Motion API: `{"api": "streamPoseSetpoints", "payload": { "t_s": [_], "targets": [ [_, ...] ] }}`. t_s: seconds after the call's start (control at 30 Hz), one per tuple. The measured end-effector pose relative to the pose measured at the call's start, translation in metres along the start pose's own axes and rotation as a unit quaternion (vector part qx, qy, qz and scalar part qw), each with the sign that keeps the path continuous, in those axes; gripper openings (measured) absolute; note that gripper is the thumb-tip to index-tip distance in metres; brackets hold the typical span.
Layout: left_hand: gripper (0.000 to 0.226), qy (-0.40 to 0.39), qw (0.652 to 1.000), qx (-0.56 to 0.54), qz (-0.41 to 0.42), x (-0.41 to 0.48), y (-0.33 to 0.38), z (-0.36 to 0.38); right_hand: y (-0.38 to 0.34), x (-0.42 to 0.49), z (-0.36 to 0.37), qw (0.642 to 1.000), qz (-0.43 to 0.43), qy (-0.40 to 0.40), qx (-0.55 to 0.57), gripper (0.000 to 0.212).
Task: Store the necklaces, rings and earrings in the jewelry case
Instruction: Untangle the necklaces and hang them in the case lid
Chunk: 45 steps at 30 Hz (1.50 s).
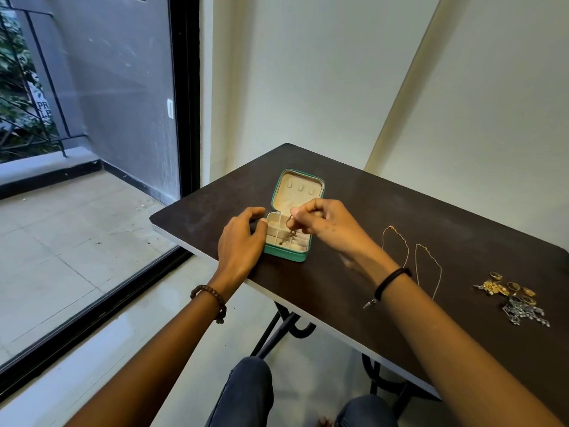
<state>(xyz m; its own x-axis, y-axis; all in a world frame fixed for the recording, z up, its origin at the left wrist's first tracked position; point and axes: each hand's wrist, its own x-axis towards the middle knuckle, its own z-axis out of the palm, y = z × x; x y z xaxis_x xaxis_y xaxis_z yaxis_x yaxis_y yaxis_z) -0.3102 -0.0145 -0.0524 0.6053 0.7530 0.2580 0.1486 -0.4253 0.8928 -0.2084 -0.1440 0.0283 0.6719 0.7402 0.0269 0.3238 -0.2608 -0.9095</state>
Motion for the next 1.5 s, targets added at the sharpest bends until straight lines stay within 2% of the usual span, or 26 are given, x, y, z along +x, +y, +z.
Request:
{"api": "streamPoseSetpoints", "payload": {
  "t_s": [0.1,0.2,0.33,0.4,0.67,0.8,0.97,1.03,1.37,1.5],
  "targets": [
    [0.029,-0.026,0.994,-0.104,0.004,-0.008,0.016,-0.008,-0.012,-0.011,-0.017,0.998,-0.002,-0.022,0.054,0.024],
    [0.031,-0.095,0.978,-0.177,0.047,-0.017,0.041,-0.011,-0.024,-0.024,-0.033,0.996,-0.010,-0.043,0.075,0.028],
    [0.025,-0.199,0.953,-0.225,0.042,-0.026,0.074,-0.008,-0.032,-0.039,-0.048,0.996,-0.009,-0.058,0.067,0.029],
    [0.023,-0.226,0.946,-0.231,0.030,-0.029,0.085,-0.006,-0.031,-0.047,-0.055,0.995,-0.009,-0.058,0.075,0.029],
    [0.008,-0.242,0.941,-0.236,0.035,-0.031,0.104,-0.006,-0.021,-0.076,-0.081,0.992,0.028,-0.025,0.120,0.028],
    [0.012,-0.247,0.952,-0.161,0.084,-0.025,0.116,-0.003,-0.014,-0.086,-0.091,0.989,0.048,-0.018,0.141,0.024],
    [0.026,-0.238,0.957,-0.108,0.127,-0.021,0.131,0.007,-0.009,-0.096,-0.102,0.978,0.068,-0.040,0.193,0.034],
    [0.026,-0.232,0.959,-0.094,0.137,-0.021,0.137,0.009,-0.007,-0.101,-0.107,0.975,0.055,-0.052,0.207,0.032],
    [0.028,-0.203,0.966,-0.037,0.157,-0.021,0.142,0.016,-0.010,-0.104,-0.125,0.997,0.002,-0.004,0.074,0.024],
    [0.028,-0.230,0.963,-0.111,0.088,-0.020,0.143,0.020,-0.019,-0.101,-0.129,1.000,-0.018,0.010,0.024,0.019]
  ]
}}
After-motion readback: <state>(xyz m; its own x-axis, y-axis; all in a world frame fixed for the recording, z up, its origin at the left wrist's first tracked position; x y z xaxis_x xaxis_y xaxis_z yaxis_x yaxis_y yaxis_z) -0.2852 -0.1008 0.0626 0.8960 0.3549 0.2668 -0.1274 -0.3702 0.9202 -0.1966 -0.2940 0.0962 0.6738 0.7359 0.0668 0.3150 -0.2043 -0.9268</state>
